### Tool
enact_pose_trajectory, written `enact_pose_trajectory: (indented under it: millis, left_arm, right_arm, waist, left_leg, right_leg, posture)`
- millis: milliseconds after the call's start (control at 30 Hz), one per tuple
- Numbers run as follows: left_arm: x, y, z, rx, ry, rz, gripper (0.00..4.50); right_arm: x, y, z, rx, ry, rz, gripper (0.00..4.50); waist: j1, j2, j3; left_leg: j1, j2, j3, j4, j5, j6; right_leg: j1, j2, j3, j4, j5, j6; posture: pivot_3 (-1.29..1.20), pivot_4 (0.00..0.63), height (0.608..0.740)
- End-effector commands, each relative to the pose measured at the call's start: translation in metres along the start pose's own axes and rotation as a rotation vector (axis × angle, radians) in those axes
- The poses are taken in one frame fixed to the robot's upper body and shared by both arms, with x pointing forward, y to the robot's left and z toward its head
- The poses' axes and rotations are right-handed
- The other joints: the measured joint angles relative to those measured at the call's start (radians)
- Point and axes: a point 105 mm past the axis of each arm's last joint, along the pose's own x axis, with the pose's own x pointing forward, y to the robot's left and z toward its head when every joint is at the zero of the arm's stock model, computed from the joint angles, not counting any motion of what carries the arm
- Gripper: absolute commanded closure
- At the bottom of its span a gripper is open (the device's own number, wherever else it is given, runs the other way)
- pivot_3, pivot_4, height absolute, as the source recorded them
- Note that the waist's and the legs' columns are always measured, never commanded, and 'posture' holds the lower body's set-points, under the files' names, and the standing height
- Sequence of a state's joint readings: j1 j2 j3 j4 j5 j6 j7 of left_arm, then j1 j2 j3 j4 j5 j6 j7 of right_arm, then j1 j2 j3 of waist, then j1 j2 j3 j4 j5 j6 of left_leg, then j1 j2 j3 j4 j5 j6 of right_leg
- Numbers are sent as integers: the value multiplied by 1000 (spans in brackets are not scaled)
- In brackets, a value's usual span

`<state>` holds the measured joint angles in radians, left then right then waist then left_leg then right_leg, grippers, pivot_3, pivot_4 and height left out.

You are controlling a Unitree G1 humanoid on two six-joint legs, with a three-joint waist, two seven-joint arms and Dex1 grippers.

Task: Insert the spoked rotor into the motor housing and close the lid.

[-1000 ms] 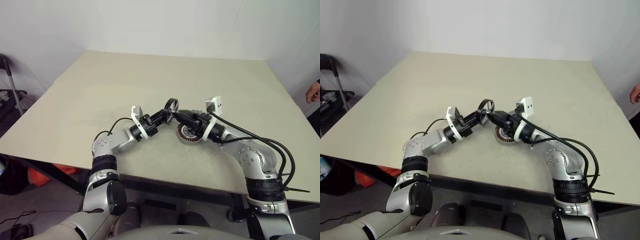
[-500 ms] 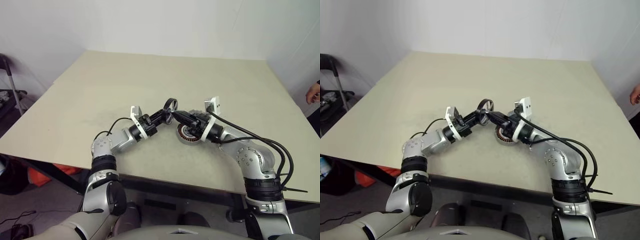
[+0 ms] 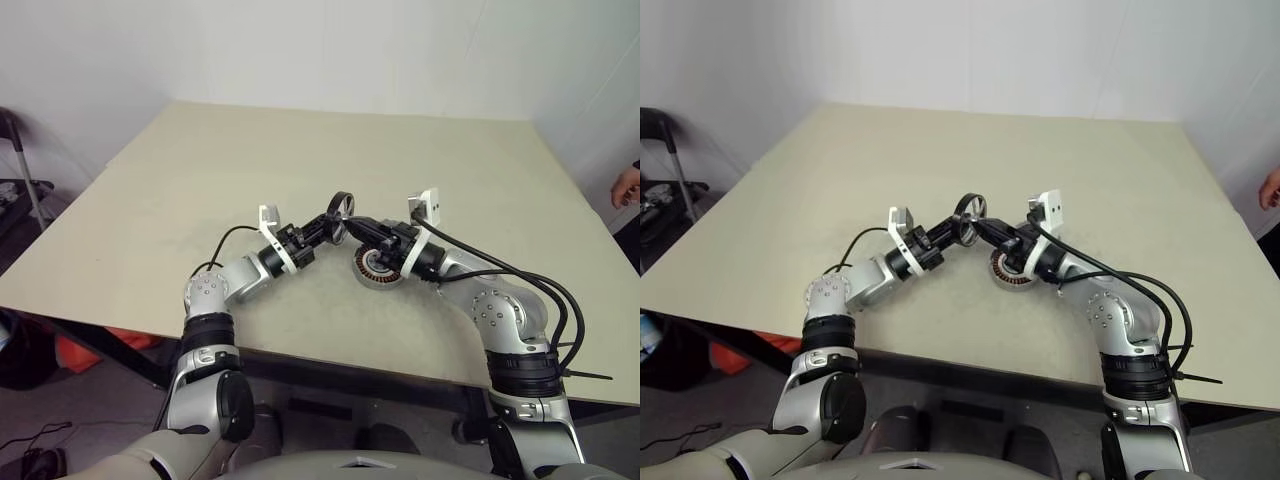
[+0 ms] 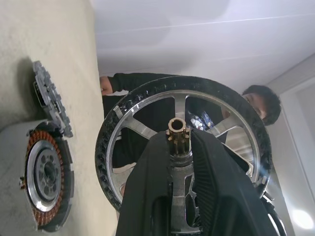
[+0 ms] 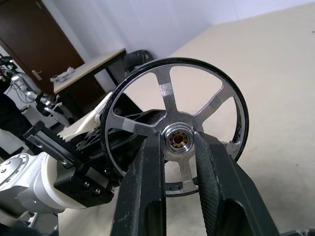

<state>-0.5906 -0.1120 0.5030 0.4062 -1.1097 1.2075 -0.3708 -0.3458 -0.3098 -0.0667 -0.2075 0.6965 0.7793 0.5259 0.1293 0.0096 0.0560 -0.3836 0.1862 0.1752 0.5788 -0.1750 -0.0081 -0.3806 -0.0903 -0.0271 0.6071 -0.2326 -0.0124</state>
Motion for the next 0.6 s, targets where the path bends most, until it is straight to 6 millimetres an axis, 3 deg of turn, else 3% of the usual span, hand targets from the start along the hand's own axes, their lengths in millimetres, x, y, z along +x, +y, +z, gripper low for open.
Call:
enact_pose_trajectory:
  millis: [33,133,600]
  left_arm:
    - [12,-11,-14,34,73,-43,2967]
    - [12,-8,-10,29,53,-26,1962]
    - [4,6,3,121,-16,50,1962]
  right_arm:
    - [5,-1,10,-42,-27,-16,4064]
    - [4,-1,11,-43,-28,-14,4064]
    - [4,-3,10,-42,-24,-20,4064]
  waist:
    - [-1,0,0]
    - [-1,0,0]
    - [-2,0,0]
  left_leg:
    - [0,0,0,0,0,0]
    - [0,0,0,0,0,0]
    - [0,0,0,0,0,0]
  right_leg:
    - [0,0,0,0,0,0]
    - [0,0,0,0,0,0]
    - [0,0,0,0,0,0]
  posture:
    - [0,0,740]
    - [0,0,740]
    - [0,0,740]
